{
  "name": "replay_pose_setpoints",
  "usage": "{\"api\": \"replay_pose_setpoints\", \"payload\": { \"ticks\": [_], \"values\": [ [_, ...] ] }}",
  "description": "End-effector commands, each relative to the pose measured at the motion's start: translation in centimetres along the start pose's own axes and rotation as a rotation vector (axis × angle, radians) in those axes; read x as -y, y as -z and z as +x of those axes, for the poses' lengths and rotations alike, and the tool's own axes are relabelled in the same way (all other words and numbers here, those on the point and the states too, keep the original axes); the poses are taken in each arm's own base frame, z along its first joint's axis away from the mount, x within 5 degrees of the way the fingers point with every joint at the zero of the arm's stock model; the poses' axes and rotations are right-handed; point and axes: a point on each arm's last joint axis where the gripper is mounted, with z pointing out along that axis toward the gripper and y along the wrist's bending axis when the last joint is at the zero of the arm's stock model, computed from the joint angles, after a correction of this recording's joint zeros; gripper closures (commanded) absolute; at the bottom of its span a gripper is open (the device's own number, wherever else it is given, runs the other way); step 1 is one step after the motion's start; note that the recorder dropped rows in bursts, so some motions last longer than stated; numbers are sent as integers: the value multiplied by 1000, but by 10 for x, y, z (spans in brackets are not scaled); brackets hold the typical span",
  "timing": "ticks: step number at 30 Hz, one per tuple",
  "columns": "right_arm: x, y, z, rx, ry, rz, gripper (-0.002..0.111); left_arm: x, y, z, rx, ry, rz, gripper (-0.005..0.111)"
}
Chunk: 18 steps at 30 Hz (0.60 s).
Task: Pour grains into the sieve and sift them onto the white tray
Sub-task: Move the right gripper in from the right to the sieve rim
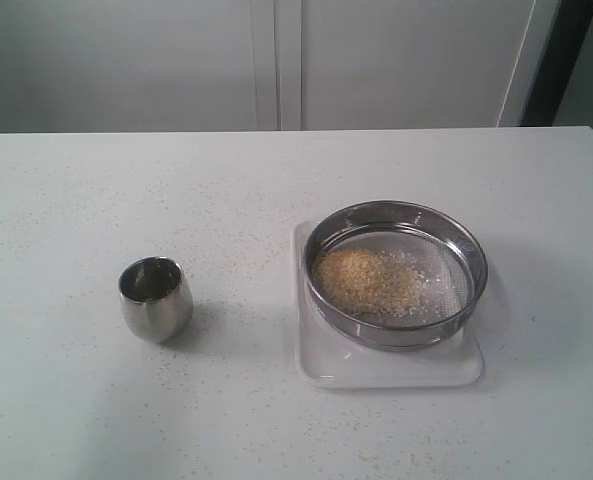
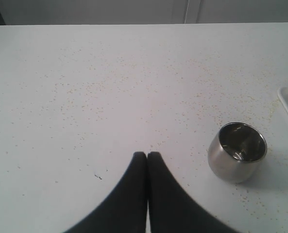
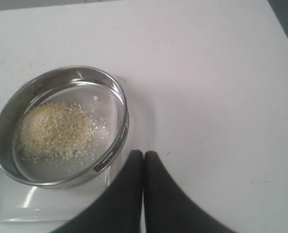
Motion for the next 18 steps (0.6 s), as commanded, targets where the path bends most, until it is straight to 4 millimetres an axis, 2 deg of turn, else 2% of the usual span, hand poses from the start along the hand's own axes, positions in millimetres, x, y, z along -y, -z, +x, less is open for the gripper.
{"api": "replay_pose_setpoints", "payload": {
  "ticks": [1, 18],
  "values": [
    [-3, -26, -14, -86, -5, -6, 108, 0, 1, 2, 0, 2, 1, 107],
    [-11, -139, -32, -374, -40, -38, 108, 0, 1, 2, 0, 2, 1, 107]
  ]
}}
